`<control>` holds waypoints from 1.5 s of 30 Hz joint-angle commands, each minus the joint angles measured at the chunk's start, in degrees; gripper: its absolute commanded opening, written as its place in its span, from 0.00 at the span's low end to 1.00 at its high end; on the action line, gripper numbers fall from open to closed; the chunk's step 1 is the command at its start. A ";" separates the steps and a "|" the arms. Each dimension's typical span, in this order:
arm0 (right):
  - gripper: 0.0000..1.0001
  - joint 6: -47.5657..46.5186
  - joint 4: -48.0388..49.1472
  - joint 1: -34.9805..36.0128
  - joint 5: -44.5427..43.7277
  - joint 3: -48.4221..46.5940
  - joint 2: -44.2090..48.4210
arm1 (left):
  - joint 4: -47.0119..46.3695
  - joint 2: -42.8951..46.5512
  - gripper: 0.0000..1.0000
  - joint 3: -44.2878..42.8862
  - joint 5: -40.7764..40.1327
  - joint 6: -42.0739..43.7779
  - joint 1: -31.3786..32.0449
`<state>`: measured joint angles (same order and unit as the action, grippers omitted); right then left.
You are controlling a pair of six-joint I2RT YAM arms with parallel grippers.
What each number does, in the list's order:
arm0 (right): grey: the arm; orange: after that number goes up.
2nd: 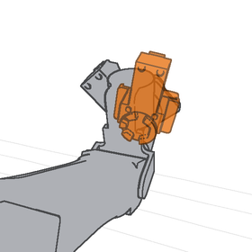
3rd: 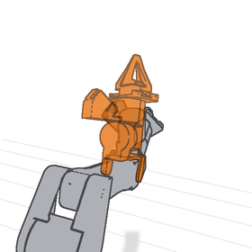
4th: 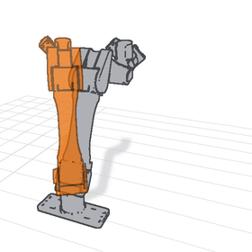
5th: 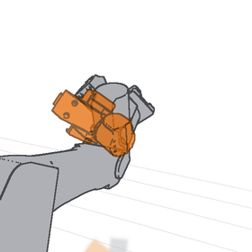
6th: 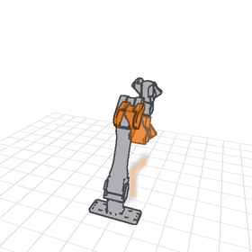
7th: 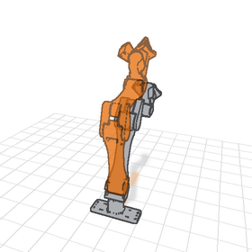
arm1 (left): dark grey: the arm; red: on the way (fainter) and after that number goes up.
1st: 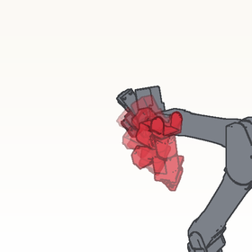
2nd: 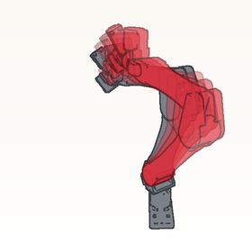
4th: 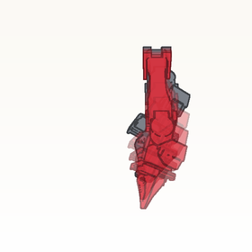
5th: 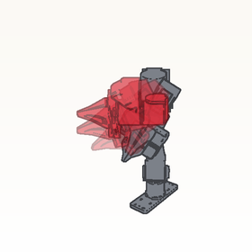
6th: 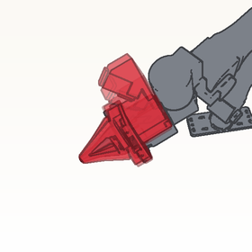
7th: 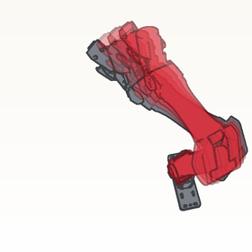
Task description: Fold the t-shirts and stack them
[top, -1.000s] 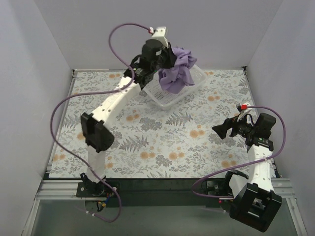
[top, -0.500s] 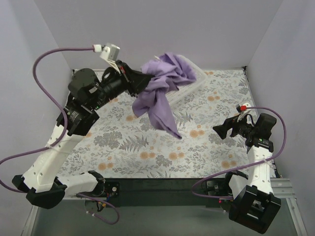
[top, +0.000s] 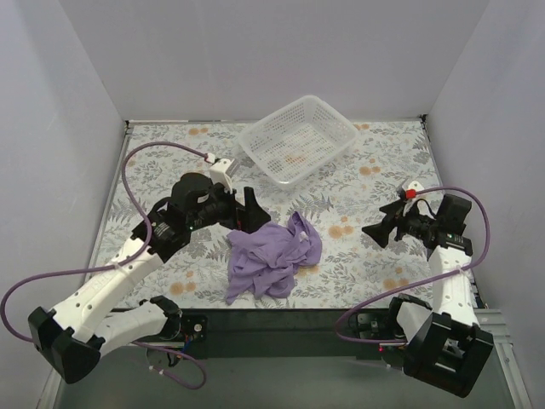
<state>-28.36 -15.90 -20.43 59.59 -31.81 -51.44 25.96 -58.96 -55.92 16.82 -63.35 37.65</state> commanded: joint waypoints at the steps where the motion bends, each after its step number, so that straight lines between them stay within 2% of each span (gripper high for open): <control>1: 0.98 -23.61 -13.42 2.58 7.46 -6.93 -3.31 | -1.26 8.23 0.98 1.16 -16.50 7.26 -0.03; 2: 0.98 -29.85 -17.11 4.67 7.47 -11.30 -4.45 | -1.08 10.68 0.98 2.12 -19.86 8.32 -0.03; 3: 0.98 -41.83 -23.15 6.35 5.47 -13.17 -6.72 | -0.82 11.66 0.98 3.87 -21.37 9.20 -0.03; 5: 0.98 -53.49 -25.84 14.42 0.55 -17.99 -10.93 | 0.58 14.29 0.98 6.51 -23.76 11.05 -0.03; 7: 0.95 -59.50 -26.11 20.22 -7.43 -21.26 -14.46 | 1.64 15.62 0.98 11.15 -23.67 12.11 -0.03; 8: 0.93 -61.27 -26.11 25.56 -9.39 -23.10 -16.74 | 2.08 17.20 0.98 12.49 -23.94 12.20 -0.03; 9: 0.92 -62.25 -26.02 27.61 -11.06 -28.77 -22.16 | 2.26 18.08 0.98 13.90 -24.20 12.37 -0.03; 13: 0.93 -60.41 -25.76 35.26 -17.66 -44.62 -36.60 | 0.94 25.90 0.98 18.65 -26.13 12.20 -0.03; 15: 0.89 -59.53 -25.85 36.59 -20.11 -50.08 -44.48 | 1.11 30.12 0.98 19.01 -30.59 10.80 -0.03; 16: 0.87 -59.44 -25.76 37.82 -21.70 -55.06 -46.89 | 1.29 32.65 0.98 19.27 -31.57 10.71 -0.03; 18: 0.84 -60.32 -25.59 39.23 -27.47 -58.70 -53.11 | 0.07 34.60 0.98 20.15 -31.94 10.44 -0.03; 22: 0.80 -60.85 -22.17 42.22 -34.80 -61.70 -59.91 | -0.29 34.79 0.98 20.41 -32.90 10.53 -0.03; 29: 0.69 -54.26 -12.23 43.54 -43.06 -62.06 -65.80 | -0.38 34.52 0.98 20.33 -32.64 10.79 -0.03; 32: 0.58 -54.00 -10.73 43.54 -44.91 -60.56 -66.25 | -0.47 35.05 0.98 20.50 -32.29 10.88 -0.03; 36: 0.30 -51.72 -7.75 43.37 -46.76 -58.81 -65.11 | -0.64 35.32 0.98 20.50 -32.02 11.06 -0.03; 38: 0.24 -50.05 -7.22 43.28 -47.11 -58.28 -64.32 | -0.64 35.32 0.98 20.59 -31.85 11.06 -0.03; 41: 0.07 -44.17 -6.34 43.36 -46.94 -57.49 -62.21 | -0.64 35.67 0.98 20.68 -31.59 11.23 -0.12; 42: 0.01 -38.84 -5.12 43.45 -47.28 -57.31 -60.90 | -0.64 35.76 0.98 20.68 -31.58 11.23 -0.03; 45: 0.01 -23.62 -0.47 43.54 -54.64 -56.69 -59.13 | -0.73 36.28 0.98 20.76 -31.41 11.23 -0.03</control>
<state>-68.84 -23.33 22.90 10.94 -88.64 -115.68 25.65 -23.44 -35.59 -14.52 -52.77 37.63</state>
